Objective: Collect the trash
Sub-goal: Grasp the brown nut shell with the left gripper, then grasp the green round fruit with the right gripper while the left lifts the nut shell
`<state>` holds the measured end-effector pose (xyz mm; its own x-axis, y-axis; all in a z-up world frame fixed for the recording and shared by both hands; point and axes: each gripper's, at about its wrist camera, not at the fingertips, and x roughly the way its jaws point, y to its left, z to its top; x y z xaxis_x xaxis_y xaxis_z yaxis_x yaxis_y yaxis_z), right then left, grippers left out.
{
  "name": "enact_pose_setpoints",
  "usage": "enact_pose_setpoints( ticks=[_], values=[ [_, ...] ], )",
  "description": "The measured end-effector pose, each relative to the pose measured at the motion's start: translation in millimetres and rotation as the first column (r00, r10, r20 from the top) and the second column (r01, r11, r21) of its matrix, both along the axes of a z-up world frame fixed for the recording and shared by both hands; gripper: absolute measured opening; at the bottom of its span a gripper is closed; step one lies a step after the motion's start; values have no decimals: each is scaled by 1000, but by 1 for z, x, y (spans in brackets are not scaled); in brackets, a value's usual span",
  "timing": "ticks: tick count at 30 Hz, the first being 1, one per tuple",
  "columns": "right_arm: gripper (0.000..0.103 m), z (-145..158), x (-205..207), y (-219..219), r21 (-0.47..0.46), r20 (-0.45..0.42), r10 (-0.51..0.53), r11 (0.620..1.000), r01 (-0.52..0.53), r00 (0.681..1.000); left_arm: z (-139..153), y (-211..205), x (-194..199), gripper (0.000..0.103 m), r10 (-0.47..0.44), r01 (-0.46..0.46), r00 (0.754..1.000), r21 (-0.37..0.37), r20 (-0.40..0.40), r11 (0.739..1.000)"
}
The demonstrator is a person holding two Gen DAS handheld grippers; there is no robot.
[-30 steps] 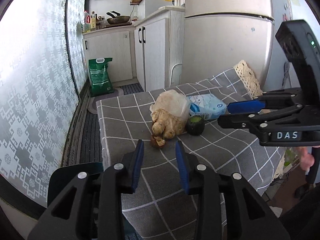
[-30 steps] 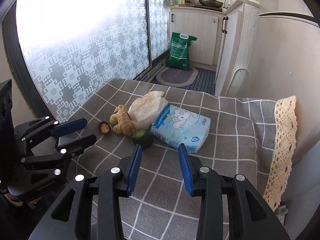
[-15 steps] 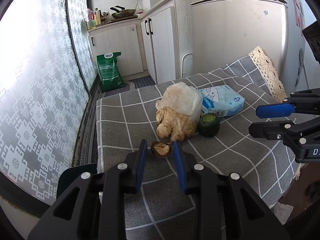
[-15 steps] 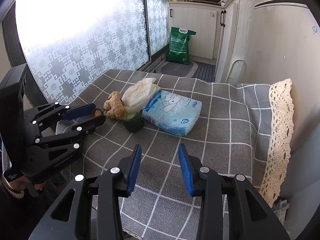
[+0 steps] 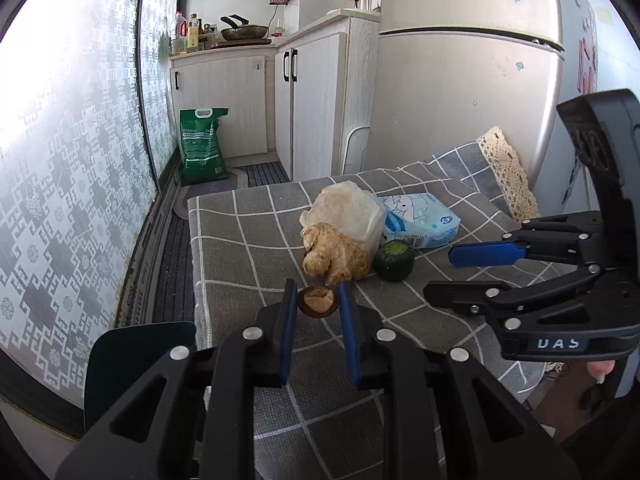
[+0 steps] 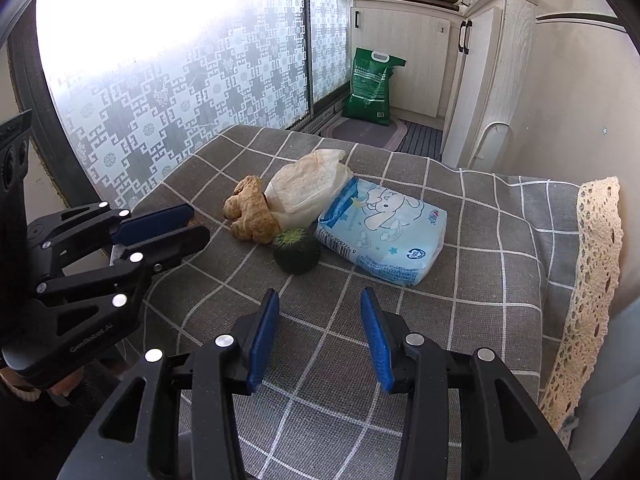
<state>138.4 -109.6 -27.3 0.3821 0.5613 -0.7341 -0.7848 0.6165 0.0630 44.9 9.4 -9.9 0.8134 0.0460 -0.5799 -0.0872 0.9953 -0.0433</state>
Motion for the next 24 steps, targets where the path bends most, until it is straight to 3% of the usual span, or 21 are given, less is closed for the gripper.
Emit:
enact_pose_setpoints(
  ticks=[15,21,24],
  values=[
    [42,-2,3,28,-24,26,5,1000,-4,1000,6,29,-33,23,19,-14,999,-91,51,996],
    [25,-1,4,38,-37,29,1,999,0,1000,9,40,-41,23,19,-11,997,-104,72,995],
    [25,1,3,43,-52,33,-7,999,9,999,15,47,-51,23,31,-18,993,-122,112,992]
  ],
)
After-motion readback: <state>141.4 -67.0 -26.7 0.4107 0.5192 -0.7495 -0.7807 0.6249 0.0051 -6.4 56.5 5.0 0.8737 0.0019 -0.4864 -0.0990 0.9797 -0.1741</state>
